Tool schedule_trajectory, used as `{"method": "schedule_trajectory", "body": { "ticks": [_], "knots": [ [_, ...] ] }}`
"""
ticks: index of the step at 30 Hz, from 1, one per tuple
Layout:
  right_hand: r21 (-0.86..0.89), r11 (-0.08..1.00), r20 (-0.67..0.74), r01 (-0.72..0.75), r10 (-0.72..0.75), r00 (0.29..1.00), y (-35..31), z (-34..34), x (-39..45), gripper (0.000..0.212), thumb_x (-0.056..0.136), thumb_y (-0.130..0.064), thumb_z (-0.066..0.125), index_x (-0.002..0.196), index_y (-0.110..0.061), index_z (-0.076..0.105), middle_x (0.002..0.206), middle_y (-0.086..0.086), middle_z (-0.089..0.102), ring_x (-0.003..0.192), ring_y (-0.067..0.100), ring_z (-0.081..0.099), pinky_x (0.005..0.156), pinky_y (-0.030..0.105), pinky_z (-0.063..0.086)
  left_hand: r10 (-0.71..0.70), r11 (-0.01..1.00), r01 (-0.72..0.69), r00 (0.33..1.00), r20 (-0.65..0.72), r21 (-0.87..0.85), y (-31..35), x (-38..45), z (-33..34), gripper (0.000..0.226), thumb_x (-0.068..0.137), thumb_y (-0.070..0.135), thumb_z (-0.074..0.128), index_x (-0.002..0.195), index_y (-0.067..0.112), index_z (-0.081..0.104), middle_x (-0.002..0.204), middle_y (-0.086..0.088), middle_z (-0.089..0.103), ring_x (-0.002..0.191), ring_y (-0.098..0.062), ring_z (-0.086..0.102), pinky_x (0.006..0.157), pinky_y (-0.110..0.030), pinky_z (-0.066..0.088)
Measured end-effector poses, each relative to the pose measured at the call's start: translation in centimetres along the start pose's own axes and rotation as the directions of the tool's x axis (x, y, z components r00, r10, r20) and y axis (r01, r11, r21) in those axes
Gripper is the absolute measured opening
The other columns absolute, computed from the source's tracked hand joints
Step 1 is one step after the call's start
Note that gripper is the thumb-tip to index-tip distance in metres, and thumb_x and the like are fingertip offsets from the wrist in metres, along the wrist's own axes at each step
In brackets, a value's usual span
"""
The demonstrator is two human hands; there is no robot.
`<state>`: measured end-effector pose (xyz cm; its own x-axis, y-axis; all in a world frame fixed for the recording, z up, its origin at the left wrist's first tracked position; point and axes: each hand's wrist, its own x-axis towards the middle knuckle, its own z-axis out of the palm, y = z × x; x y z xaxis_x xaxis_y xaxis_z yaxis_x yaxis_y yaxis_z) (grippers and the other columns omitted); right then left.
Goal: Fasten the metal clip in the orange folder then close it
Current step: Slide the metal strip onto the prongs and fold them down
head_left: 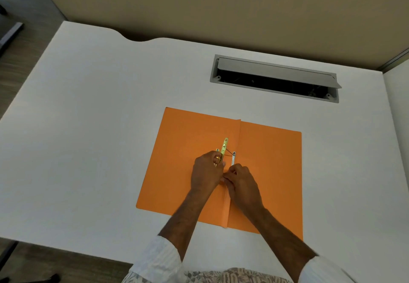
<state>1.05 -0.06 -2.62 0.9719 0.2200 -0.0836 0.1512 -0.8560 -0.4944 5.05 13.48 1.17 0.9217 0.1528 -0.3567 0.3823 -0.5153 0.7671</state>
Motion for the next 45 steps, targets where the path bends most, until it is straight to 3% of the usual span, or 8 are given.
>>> {"method": "schedule_trajectory", "body": {
  "ticks": [10,17,24,33,38,42,45],
  "knots": [
    [0.001,1.0,-0.002,-0.012,0.012,1.0,-0.4,-0.2,0.3,0.014,0.09,-0.02,0.066,0.102,-0.019,0.074,0.086,0.003,0.066,0.081,0.021,0.054,0.059,0.033,0.047,-0.032,0.998,0.033,0.999,0.026,-0.05,0.1,-0.2,0.4,0.031,0.085,0.016,0.074,0.115,0.012,0.07,0.098,-0.01,0.073,0.077,-0.027,0.072,0.077,-0.042,0.061],
    [-0.022,0.999,0.011,-0.035,0.035,0.999,-0.5,-0.4,0.5,0.018,0.092,-0.019,0.063,0.108,-0.02,0.072,0.087,0.005,0.067,0.082,0.02,0.053,0.056,0.029,0.043,-0.008,0.999,0.008,1.0,-0.001,-0.035,-0.1,-0.2,0.1,0.032,0.084,0.018,0.075,0.115,0.012,0.071,0.096,-0.01,0.075,0.083,-0.022,0.07,0.08,-0.034,0.059],
    [-0.021,1.0,0.001,-0.009,0.009,1.0,-0.5,-0.3,0.3,0.017,0.089,-0.016,0.068,0.104,-0.018,0.073,0.086,0.006,0.068,0.081,0.023,0.056,0.058,0.034,0.05,-0.001,1.0,0.001,1.0,0.003,-0.02,0.1,-0.2,0.2,0.031,0.085,0.019,0.074,0.115,0.011,0.071,0.095,-0.008,0.073,0.075,-0.015,0.064,0.075,-0.031,0.058],
    [-0.022,0.999,-0.013,-0.026,0.025,1.0,-0.4,-0.3,0.2,0.015,0.089,-0.017,0.067,0.102,-0.016,0.074,0.086,0.005,0.068,0.083,0.022,0.055,0.059,0.029,0.044,-0.005,0.999,0.006,1.0,0.013,-0.039,0.1,-0.7,0.3,0.033,0.085,0.019,0.075,0.116,0.012,0.07,0.098,-0.009,0.073,0.08,-0.021,0.07,0.076,-0.036,0.06],
    [-0.018,1.0,-0.017,-0.014,0.014,1.0,0.0,0.1,0.0,0.015,0.088,-0.018,0.069,0.101,-0.018,0.074,0.088,0.004,0.069,0.084,0.021,0.056,0.059,0.031,0.05,0.005,0.999,-0.005,1.0,-0.002,-0.032,0.3,-0.6,0.4,0.034,0.085,0.019,0.075,0.117,0.013,0.069,0.099,-0.007,0.073,0.078,-0.016,0.066,0.073,-0.029,0.057],
    [0.023,1.0,-0.009,-0.007,0.007,1.0,0.8,0.2,0.1,0.014,0.091,-0.024,0.065,0.103,-0.02,0.071,0.092,0.001,0.067,0.086,0.018,0.055,0.061,0.027,0.046,0.001,0.999,-0.001,1.0,0.006,-0.04,0.2,-0.7,0.6,0.033,0.085,0.018,0.075,0.117,0.013,0.069,0.098,-0.008,0.072,0.081,-0.022,0.07,0.076,-0.04,0.062],
    [0.074,0.997,0.013,0.015,-0.016,1.0,1.3,-0.1,0.3,0.014,0.094,-0.026,0.06,0.104,-0.021,0.068,0.095,0.0,0.066,0.088,0.016,0.053,0.064,0.024,0.041,0.008,1.0,-0.008,1.0,0.005,-0.028,0.1,-0.7,0.8,0.03,0.085,0.019,0.074,0.115,0.013,0.07,0.094,-0.006,0.072,0.079,-0.02,0.069,0.075,-0.038,0.061]
  ]
}}
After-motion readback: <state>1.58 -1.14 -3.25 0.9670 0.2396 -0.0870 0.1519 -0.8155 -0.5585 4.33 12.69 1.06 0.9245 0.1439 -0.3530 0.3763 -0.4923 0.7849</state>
